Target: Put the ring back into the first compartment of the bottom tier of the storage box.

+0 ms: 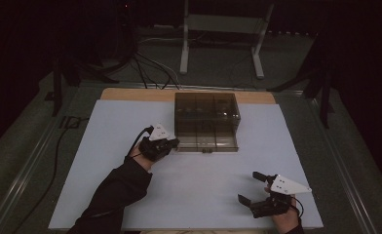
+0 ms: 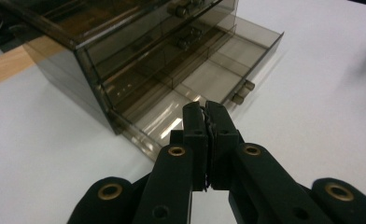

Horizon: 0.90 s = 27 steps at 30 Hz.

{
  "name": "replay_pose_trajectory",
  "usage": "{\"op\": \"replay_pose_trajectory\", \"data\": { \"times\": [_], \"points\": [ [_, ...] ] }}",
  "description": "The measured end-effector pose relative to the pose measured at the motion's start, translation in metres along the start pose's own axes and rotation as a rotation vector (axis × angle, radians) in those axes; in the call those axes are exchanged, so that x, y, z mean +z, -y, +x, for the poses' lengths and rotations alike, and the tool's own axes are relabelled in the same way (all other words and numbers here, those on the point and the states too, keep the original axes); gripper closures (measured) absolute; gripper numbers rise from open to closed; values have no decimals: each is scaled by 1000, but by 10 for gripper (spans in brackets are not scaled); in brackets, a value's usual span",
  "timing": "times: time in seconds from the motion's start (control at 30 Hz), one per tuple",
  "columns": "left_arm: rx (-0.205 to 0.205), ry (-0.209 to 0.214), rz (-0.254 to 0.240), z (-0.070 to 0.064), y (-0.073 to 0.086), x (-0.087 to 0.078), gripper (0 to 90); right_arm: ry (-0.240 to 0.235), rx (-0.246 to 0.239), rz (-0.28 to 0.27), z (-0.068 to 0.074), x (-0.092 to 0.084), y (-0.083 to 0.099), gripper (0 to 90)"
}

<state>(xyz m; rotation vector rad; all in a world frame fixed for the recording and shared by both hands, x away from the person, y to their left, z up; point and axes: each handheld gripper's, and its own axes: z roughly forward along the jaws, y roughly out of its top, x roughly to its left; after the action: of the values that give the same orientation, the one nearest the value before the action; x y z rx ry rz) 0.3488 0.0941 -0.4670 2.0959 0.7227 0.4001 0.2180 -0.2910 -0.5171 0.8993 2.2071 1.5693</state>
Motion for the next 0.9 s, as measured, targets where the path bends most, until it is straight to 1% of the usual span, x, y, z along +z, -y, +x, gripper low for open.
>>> {"op": "replay_pose_trajectory", "data": {
  "times": [0.2, 0.4, 0.43, 0.5, 0.63, 0.9],
  "points": [
    [13, 0, -23, 0, -11, 5, 900, 1, 0, 3, 0, 0, 0, 0],
    [5, -3, -33, 4, -14, 10, 900, 3, 1, 5, 0, 0, 1, 0],
    [4, 3, -38, 5, -14, 11, 900, 3, 1, 6, 0, 0, 1, 0],
    [11, 2, -40, 5, -15, 12, 900, 4, 1, 4, 0, 0, 1, 0],
    [14, -5, -46, 7, -19, 17, 900, 6, 3, 7, 0, 0, 1, 0],
    [-5, -4, -65, 13, -31, 26, 900, 9, 5, 8, -1, 0, 1, 0]
  ]
}}
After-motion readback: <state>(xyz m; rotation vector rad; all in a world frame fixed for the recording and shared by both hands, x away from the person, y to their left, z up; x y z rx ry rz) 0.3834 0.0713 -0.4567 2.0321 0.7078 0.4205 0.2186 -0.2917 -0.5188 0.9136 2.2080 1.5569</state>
